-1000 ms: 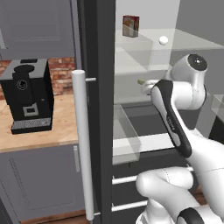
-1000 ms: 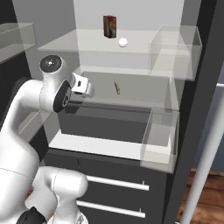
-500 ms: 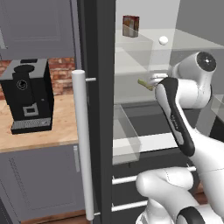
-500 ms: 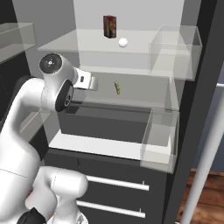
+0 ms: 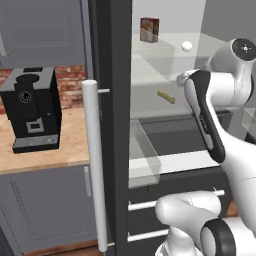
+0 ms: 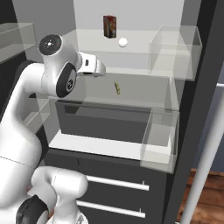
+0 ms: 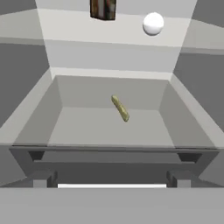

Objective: Pick the egg and butter from the fridge and place them by the bowl for mixing.

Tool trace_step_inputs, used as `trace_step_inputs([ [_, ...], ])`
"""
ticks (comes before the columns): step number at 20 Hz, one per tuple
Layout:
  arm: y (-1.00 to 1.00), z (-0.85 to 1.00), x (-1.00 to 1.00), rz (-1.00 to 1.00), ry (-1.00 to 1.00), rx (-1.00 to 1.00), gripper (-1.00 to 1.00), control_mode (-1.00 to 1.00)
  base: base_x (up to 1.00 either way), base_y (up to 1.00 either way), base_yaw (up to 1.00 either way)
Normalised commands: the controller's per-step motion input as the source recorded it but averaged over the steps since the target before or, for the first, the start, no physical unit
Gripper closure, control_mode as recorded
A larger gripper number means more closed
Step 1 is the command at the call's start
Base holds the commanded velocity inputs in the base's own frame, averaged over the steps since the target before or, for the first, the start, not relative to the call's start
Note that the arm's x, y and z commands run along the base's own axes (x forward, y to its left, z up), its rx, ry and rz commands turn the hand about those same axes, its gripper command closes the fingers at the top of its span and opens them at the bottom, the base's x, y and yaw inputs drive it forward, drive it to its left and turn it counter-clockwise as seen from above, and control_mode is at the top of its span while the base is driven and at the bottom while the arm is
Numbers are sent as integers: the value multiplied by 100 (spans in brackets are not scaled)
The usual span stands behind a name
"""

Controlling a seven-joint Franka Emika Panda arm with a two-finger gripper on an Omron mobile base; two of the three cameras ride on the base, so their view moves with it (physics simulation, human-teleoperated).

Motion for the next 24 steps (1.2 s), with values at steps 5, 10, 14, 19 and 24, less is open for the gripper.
trace_step_inputs([
  [5,-32,26,0,-1,0,-5,-100,-100,0,0,0],
  [10,-22,36,0,0,0,0,-100,-100,0,0,0],
  [14,-8,32,2,-4,8,0,-100,-100,0,0,0],
  [19,-1,26,14,-3,5,0,-100,-100,0,0,0],
  [24,-4,22,20,0,0,0,-100,-100,0,0,0],
])
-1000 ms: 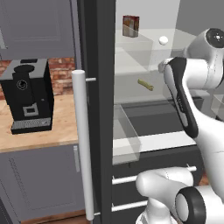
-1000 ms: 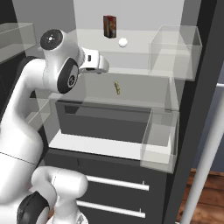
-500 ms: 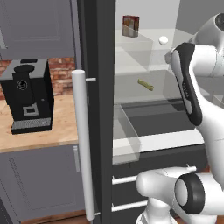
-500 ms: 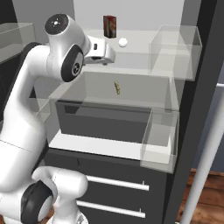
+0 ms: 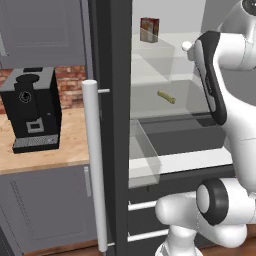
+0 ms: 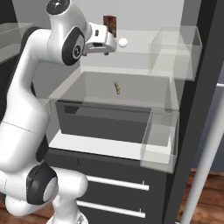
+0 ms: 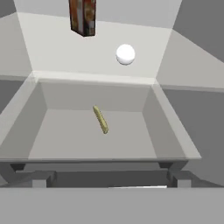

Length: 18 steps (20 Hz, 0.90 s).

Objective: Pick the egg and butter from the fridge and place them by the bowl for mixing.

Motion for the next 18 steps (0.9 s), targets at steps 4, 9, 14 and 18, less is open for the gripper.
trace_step_inputs([
  [4,-4,27,21,0,5,0,-100,-100,0,0,0],
  [9,-4,19,31,0,9,1,-100,-100,0,0,0],
  [14,-3,-21,18,0,-7,19,-100,-100,0,0,0],
  [18,-6,-14,28,0,-17,17,-100,-100,0,0,0],
])
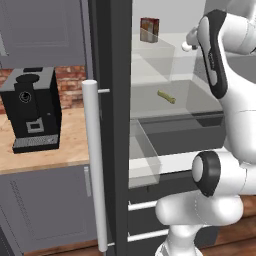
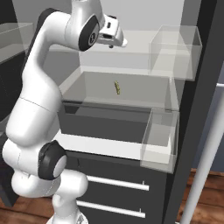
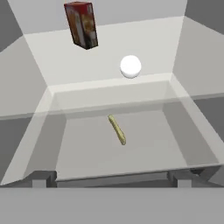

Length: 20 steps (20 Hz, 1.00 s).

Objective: Pick the egg and butter from the fridge and place them by the bowl for mixing.

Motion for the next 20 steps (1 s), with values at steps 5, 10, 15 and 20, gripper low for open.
trace_step_inputs([
  [5,-7,-1,37,0,-11,3,-100,-100,0,0,0],
  [10,0,-2,41,0,-1,0,-100,-100,0,0,0],
  [15,-9,-1,44,0,-1,-1,-100,-100,0,0,0],
  [20,-18,0,28,0,-5,-2,-100,-100,0,0,0],
])
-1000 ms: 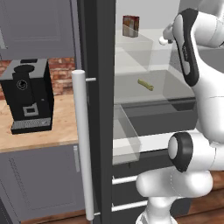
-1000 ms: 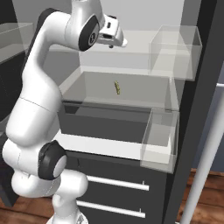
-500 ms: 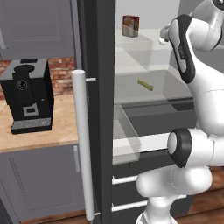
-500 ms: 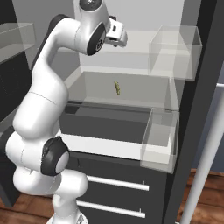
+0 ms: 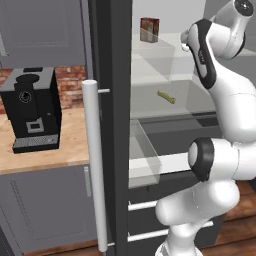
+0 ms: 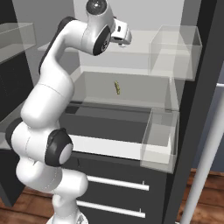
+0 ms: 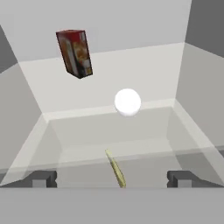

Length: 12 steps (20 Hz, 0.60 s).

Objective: Pick the egg and butter from the fridge and place them by the bowl for mixing.

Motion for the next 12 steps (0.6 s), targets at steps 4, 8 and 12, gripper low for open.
trace_step_inputs([
  [4,-19,-1,31,-1,0,0,-100,-100,0,0,0],
  [8,-10,-4,30,0,0,0,-100,-100,0,0,0],
  [12,-3,0,34,0,0,0,-100,-100,0,0,0],
])
